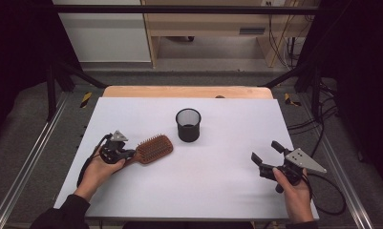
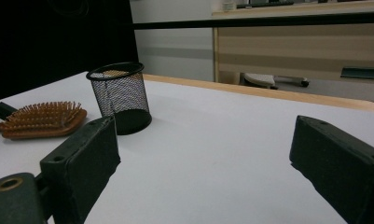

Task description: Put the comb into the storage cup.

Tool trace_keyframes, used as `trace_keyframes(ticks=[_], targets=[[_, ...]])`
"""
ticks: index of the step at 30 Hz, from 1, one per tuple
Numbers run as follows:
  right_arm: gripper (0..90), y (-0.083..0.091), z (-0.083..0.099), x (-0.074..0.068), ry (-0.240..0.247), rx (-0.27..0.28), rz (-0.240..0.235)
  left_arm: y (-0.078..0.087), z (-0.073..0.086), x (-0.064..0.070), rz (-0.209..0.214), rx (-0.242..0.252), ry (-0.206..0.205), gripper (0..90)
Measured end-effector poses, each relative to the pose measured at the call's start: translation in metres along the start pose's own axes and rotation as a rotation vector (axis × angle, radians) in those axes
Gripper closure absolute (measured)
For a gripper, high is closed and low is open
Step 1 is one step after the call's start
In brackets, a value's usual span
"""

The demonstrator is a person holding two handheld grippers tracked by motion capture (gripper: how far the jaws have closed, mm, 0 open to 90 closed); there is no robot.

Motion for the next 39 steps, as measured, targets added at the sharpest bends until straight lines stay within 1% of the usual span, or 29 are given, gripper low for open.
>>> trace_keyframes(ticks=[3, 6, 8, 9, 12, 15, 18, 21, 25, 26, 27, 28, 29, 31, 32, 33, 34, 35, 36, 38, 39], targets=[[8.1, 0.000, -0.001, 0.000, 0.001, 0.003, -0.004, 0.000, 0.001, 0.003, 0.000, -0.006, -0.001, 90.0], [8.1, 0.001, -0.001, 0.000, 0.000, 0.005, -0.005, 0.002, 0.002, 0.006, 0.011, -0.011, 0.000, 90.0], [8.1, 0.001, -0.001, 0.000, 0.000, 0.006, -0.006, 0.003, 0.002, 0.008, 0.005, -0.015, -0.007, 90.0], [8.2, 0.001, -0.001, 0.000, -0.002, 0.007, -0.007, 0.004, 0.002, 0.011, 0.012, -0.018, -0.013, 90.0], [8.2, 0.001, -0.001, 0.000, -0.004, 0.009, -0.008, 0.005, 0.002, 0.014, 0.012, -0.028, -0.018, 90.0], [8.2, 0.001, -0.002, 0.000, -0.006, 0.012, -0.011, 0.006, 0.003, 0.017, 0.019, -0.028, -0.006, 90.0], [8.2, 0.002, -0.002, 0.000, -0.007, 0.014, -0.012, 0.006, 0.005, 0.020, 0.024, -0.025, -0.002, 90.0], [8.2, 0.002, -0.002, 0.000, -0.007, 0.015, -0.013, 0.006, 0.005, 0.020, 0.023, -0.032, -0.007, 90.0], [8.1, 0.002, -0.003, 0.000, -0.006, 0.016, -0.013, 0.007, 0.006, 0.019, 0.020, -0.035, 0.001, 90.0], [8.1, 0.002, -0.003, 0.000, -0.006, 0.016, -0.013, 0.009, 0.006, 0.018, 0.017, -0.034, 0.003, 90.0], [8.1, 0.003, -0.003, 0.000, -0.009, 0.016, -0.014, 0.016, 0.004, 0.018, 0.009, -0.025, 0.006, 90.0], [8.1, 0.003, -0.003, 0.000, -0.009, 0.016, -0.014, 0.016, 0.004, 0.018, 0.009, -0.025, 0.006, 90.0], [8.0, 0.003, -0.003, 0.000, -0.009, 0.016, -0.014, 0.020, 0.003, 0.019, 0.004, -0.020, 0.007, 90.0], [8.0, 0.002, -0.003, 0.000, -0.010, 0.017, -0.015, 0.031, 0.000, 0.022, -0.001, -0.027, 0.009, 90.0], [8.0, 0.002, -0.003, 0.000, -0.008, 0.016, -0.015, 0.034, 0.000, 0.023, 0.000, -0.029, 0.013, 90.0], [8.0, 0.002, -0.003, 0.000, -0.008, 0.015, -0.015, 0.034, 0.000, 0.023, 0.000, -0.029, 0.013, 87.8], [7.9, 0.002, -0.003, 0.000, -0.008, 0.015, -0.016, 0.037, -0.002, 0.027, -0.005, -0.040, 0.013, 82.3], [7.9, 0.002, -0.003, 0.000, -0.008, 0.015, -0.016, 0.037, -0.002, 0.027, -0.005, -0.040, 0.013, 76.3], [7.9, 0.003, -0.002, 0.000, -0.008, 0.015, -0.016, 0.038, -0.002, 0.029, -0.013, -0.045, 0.014, 76.3], [7.8, 0.002, -0.002, 0.000, -0.010, 0.015, -0.015, 0.037, -0.003, 0.033, -0.010, -0.067, 0.015, 62.0], [7.8, 0.002, -0.002, 0.000, -0.010, 0.014, -0.016, 0.036, -0.004, 0.035, -0.018, -0.073, 0.014, 57.8]])
Point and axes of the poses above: each handheld gripper's, and its own axes: y roughly backward along the jaws, z roughly out of its underside, x roughly to its right, the point moved 4 cm from there along -y, roughly forward along the jaws, and after that the axes turned 9 degrees about -x, right-handed, at the moved point
